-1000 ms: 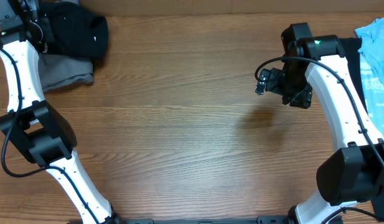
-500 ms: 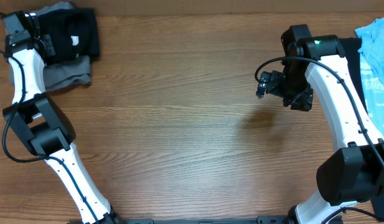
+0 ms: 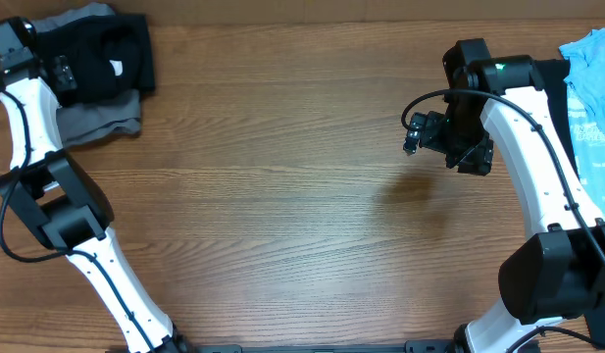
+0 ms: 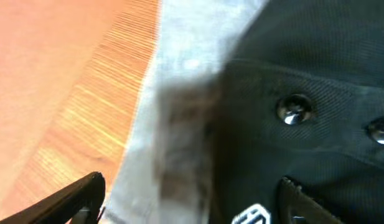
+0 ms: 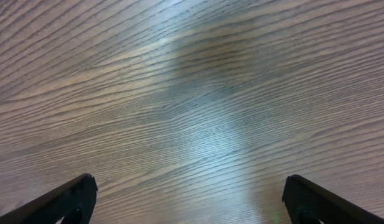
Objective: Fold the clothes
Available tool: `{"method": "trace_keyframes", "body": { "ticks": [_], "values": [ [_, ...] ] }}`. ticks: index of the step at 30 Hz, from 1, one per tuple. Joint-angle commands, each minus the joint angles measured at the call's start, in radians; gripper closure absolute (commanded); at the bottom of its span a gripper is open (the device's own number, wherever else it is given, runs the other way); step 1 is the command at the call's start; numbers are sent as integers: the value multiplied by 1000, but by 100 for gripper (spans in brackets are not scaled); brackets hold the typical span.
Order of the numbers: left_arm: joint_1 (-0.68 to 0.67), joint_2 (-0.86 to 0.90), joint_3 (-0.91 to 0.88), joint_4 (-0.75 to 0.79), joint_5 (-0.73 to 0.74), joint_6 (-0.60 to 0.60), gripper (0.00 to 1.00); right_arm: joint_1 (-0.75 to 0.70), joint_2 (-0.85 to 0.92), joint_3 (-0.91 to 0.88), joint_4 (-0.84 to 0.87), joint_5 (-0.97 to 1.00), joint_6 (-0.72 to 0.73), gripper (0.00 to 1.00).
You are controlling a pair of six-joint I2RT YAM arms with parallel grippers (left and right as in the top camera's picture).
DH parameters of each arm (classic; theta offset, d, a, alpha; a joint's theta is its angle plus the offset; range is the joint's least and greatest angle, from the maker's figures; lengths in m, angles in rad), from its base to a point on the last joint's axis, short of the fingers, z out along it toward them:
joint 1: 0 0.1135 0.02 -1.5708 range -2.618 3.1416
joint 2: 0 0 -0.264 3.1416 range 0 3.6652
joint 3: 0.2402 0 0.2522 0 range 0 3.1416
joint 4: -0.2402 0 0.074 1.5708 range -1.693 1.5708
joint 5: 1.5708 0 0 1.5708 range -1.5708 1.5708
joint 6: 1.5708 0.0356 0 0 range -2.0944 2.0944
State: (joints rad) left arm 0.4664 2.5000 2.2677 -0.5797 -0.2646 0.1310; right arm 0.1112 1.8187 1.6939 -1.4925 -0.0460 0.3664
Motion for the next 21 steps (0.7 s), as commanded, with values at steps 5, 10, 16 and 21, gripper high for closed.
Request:
{"method": "trace_keyframes", "body": {
  "ticks": [5, 10, 16, 21],
  "values": [
    [-20, -216, 25, -39, 53, -112, 24, -2, 2, -5, 21, 0, 8, 0],
    [-31, -233, 25, -72, 338, -130, 82, -2, 2, -5, 34, 0, 8, 0],
    [-63, -164, 24, -57, 396, -207, 96, -2, 2, -5, 43, 0, 8, 0],
    [-106, -48, 24, -37, 441, -206, 96, -2, 2, -5, 46, 0, 8, 0]
  ]
}}
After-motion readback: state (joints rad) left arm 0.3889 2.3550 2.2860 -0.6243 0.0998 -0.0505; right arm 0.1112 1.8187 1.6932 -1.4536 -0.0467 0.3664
